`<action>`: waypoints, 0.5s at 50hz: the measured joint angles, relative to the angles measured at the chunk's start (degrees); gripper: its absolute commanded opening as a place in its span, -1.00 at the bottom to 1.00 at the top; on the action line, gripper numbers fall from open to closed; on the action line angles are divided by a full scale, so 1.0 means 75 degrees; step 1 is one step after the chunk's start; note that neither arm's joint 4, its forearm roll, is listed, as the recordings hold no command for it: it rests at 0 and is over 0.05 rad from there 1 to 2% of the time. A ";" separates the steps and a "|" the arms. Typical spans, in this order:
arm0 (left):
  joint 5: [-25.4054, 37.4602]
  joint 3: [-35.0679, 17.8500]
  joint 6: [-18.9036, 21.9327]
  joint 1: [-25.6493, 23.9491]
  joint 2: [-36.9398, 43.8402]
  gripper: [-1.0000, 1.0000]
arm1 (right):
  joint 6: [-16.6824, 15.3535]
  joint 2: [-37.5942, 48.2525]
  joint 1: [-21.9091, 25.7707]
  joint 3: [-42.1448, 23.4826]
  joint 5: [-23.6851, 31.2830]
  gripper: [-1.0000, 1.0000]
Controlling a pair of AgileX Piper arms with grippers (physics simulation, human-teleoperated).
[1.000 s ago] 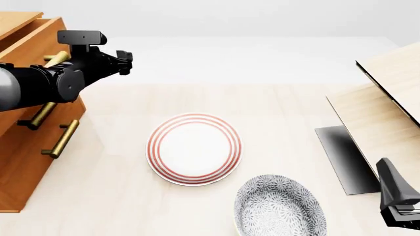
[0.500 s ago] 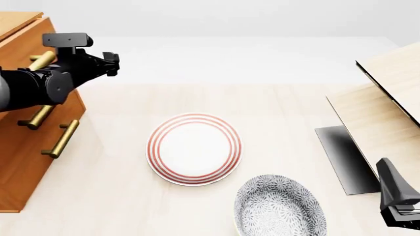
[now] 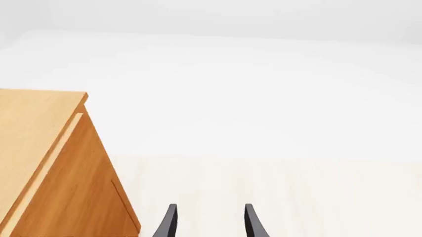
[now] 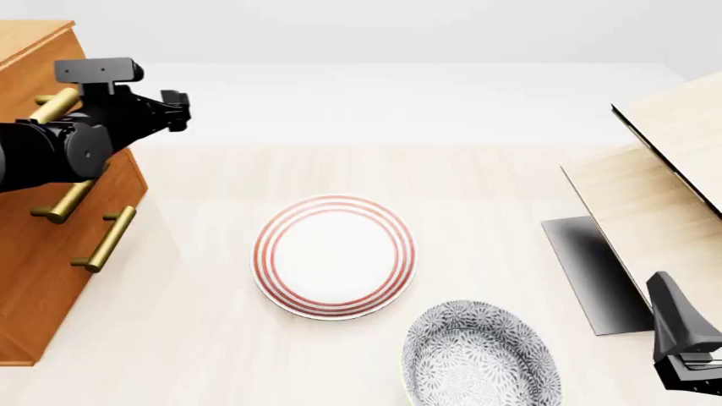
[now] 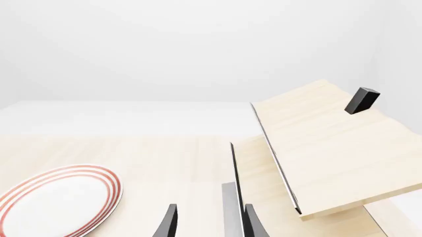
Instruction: Close the top drawer of the cabinet.
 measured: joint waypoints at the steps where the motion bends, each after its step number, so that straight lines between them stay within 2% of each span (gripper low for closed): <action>1: -0.0003 0.0002 0.0001 0.0014 0.0002 1.00 | 0.0000 0.0000 0.0000 0.0000 0.0000 1.00; 25: -0.0048 0.0046 0.0058 0.0139 0.0021 1.00 | -0.0001 0.0000 0.0000 0.0000 0.0000 1.00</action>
